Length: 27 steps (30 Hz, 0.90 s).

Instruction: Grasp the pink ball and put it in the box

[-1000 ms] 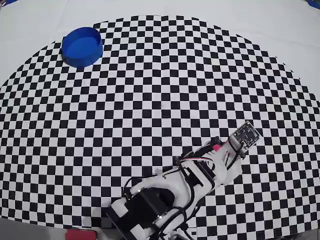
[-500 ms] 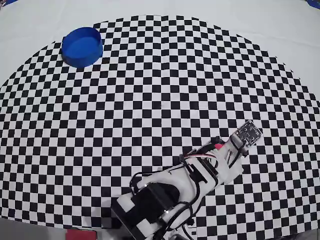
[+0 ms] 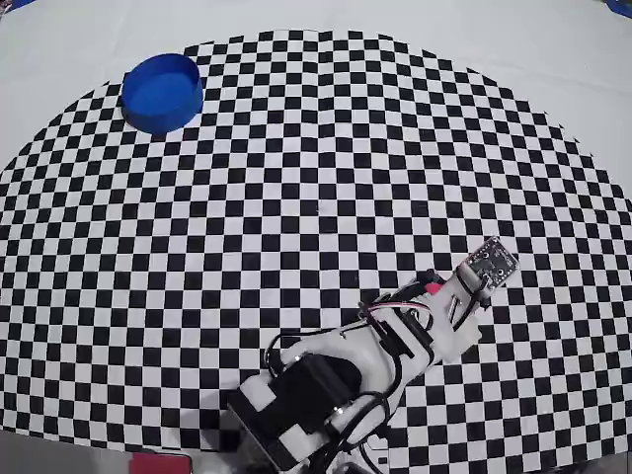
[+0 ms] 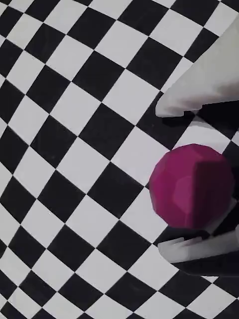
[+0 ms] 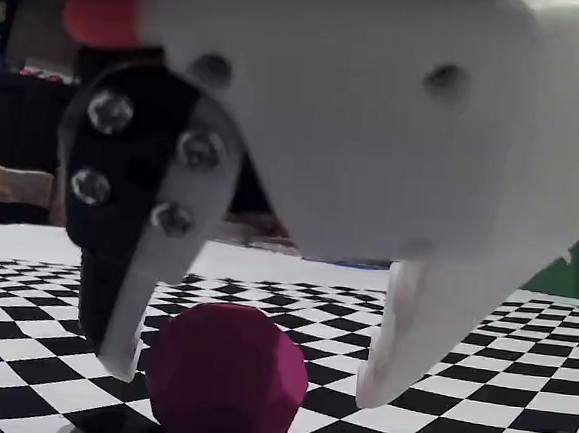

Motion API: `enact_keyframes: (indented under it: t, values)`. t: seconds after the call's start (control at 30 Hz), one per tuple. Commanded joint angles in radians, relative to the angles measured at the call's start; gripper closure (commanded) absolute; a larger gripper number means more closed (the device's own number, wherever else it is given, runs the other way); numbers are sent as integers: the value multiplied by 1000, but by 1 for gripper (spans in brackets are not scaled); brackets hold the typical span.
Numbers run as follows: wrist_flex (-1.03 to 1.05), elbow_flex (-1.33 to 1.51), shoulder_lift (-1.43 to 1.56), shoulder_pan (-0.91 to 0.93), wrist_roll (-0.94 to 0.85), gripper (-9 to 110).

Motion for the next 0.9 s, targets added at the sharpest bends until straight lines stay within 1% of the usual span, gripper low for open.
enact_keyframes:
  t: [0.0, 0.87]
  values:
    - [-17, -34, -6, 0, -5, 73]
    - [-26, -34, -40, -11, -5, 73]
